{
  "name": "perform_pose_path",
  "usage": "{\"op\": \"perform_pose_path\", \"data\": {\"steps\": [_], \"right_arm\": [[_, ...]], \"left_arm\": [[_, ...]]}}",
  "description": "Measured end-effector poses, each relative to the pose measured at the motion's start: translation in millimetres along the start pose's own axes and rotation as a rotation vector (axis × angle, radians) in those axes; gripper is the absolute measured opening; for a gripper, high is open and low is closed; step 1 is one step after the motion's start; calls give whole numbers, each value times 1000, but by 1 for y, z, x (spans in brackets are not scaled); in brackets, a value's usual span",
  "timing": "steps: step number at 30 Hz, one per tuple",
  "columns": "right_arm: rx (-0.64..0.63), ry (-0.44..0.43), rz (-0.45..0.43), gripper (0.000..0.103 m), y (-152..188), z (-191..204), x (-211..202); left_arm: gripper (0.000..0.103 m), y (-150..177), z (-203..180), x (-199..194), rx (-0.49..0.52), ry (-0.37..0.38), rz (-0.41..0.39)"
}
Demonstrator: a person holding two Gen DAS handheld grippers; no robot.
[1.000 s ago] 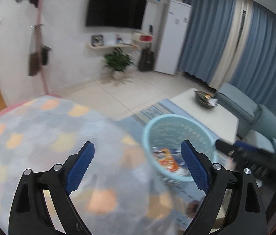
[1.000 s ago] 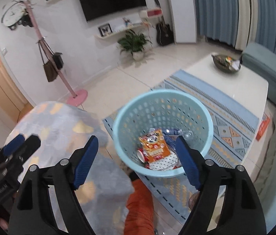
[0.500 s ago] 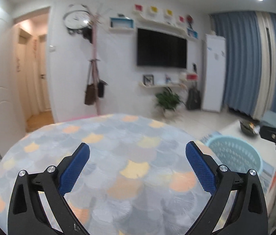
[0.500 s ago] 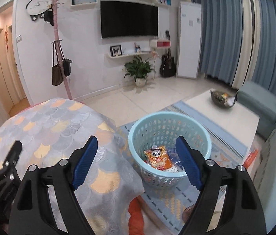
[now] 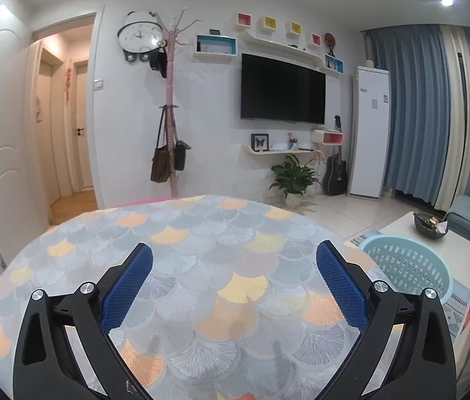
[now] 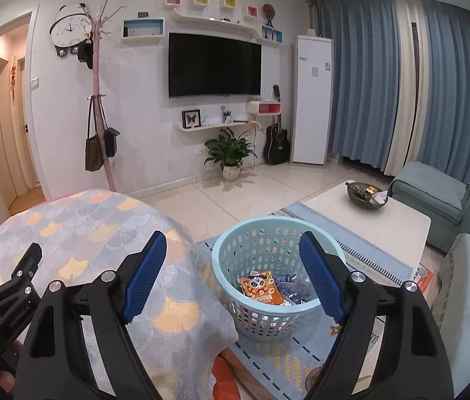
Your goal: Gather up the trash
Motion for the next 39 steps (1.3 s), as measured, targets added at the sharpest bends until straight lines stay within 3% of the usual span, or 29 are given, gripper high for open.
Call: {"op": "perform_pose_path", "data": {"steps": [21,39], "right_arm": [[23,2,-38,78,9,-5,5],[18,-8,-13,78,11,-3,11]], "left_arm": [[96,2,5,1,-11,17,6],[96,4,7,2,-20,23,26]]}}
Point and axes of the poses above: each gripper's, at about its wrist camera, not at the fingertips, and x roughly the way its jaws point, z to its left, y to its underside, the point moved 5 cm from there along x, roughly the way its jaws point, and after that the axes turned 3 degrees about z, right-handed, at the moved point
